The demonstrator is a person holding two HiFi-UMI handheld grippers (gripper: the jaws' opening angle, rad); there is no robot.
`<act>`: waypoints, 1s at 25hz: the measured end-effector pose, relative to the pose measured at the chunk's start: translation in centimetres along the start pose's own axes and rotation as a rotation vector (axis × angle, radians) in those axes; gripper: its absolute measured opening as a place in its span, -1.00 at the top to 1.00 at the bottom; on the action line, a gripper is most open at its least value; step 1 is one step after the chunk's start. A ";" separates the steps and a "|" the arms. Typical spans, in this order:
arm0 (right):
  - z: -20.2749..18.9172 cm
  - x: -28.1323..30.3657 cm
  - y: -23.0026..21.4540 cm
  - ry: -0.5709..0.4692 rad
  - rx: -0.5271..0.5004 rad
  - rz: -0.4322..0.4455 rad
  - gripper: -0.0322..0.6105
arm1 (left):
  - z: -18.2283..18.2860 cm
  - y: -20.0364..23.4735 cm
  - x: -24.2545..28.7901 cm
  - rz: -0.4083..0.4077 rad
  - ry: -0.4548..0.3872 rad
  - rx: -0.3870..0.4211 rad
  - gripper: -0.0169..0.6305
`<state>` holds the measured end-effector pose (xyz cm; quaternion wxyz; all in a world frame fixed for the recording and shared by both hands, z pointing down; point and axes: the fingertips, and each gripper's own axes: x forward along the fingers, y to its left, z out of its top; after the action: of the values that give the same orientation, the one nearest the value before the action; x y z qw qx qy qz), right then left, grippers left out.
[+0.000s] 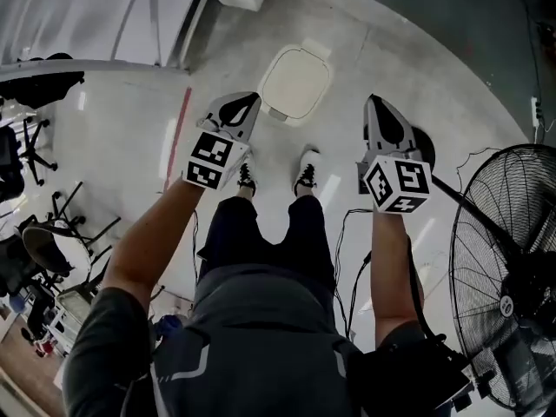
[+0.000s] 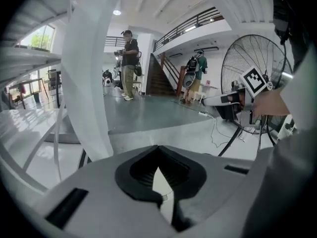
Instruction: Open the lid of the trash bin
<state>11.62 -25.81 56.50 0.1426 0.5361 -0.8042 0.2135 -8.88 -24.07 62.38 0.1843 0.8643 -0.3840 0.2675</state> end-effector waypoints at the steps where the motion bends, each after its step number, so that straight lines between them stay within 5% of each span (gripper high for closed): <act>1: -0.7 0.4 -0.4 -0.002 -0.005 -0.013 0.82 | -1.0 0.0 0.8 -0.003 0.012 0.007 0.92; 13: -10.5 4.8 -3.3 0.114 -0.011 -0.031 0.82 | -12.6 -0.4 8.2 -0.014 0.209 -0.029 0.92; 19: -15.7 6.6 -4.0 0.157 0.043 -0.045 0.82 | -17.8 -1.6 11.3 -0.077 0.305 0.017 0.92; 25: -19.1 7.9 -4.3 0.177 0.079 -0.059 0.82 | -22.3 -0.7 13.7 -0.047 0.385 -0.068 0.92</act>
<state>12.59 -24.13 77.48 0.1979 0.5436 -0.7634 0.2872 -7.76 -19.72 88.18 0.2897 0.7992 -0.3302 0.4103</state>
